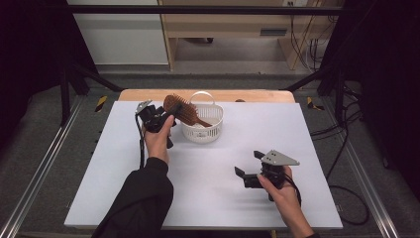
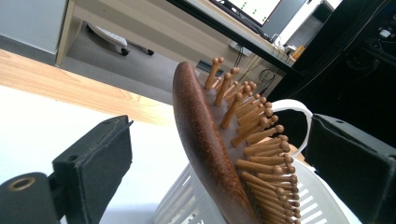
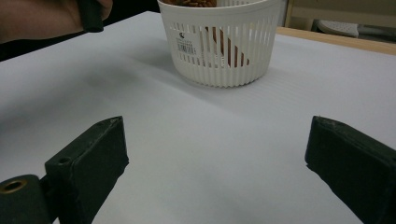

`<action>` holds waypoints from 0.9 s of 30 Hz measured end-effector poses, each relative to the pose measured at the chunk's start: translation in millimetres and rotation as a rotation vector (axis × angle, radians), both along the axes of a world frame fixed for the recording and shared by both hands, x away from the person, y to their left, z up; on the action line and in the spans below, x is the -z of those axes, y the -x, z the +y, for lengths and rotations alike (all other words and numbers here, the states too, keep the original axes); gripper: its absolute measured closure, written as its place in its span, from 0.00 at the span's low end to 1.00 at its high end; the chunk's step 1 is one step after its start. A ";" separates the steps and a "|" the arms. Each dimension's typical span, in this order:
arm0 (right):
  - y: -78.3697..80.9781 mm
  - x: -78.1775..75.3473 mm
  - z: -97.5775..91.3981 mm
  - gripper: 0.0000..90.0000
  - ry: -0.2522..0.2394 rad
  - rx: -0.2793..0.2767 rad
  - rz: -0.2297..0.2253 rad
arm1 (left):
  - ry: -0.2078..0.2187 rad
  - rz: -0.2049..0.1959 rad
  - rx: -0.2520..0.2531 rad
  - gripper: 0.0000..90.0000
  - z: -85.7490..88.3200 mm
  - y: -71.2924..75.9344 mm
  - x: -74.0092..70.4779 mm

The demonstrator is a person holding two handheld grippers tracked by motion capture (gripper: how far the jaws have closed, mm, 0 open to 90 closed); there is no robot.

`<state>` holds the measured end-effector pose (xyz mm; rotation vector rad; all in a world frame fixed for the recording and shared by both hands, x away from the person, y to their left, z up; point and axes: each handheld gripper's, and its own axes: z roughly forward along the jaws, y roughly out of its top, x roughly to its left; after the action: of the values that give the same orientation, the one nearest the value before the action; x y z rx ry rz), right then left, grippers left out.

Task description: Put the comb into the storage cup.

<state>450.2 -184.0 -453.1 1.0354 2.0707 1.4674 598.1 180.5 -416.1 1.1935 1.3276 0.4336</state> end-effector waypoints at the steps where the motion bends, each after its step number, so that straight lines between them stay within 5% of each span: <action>1: 0.0 0.0 0.0 0.07 0.000 0.000 0.000 | -0.003 -0.003 0.000 0.07 -0.2 0.5 -0.4; 27: -0.4 -0.1 -0.5 0.07 -0.001 0.001 -0.002 | -0.016 -0.073 0.014 0.05 2.2 14.6 -2.9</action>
<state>450.6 -184.4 -453.0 1.0350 2.0678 1.4680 583.5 182.7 -413.2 1.1891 1.2545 0.4745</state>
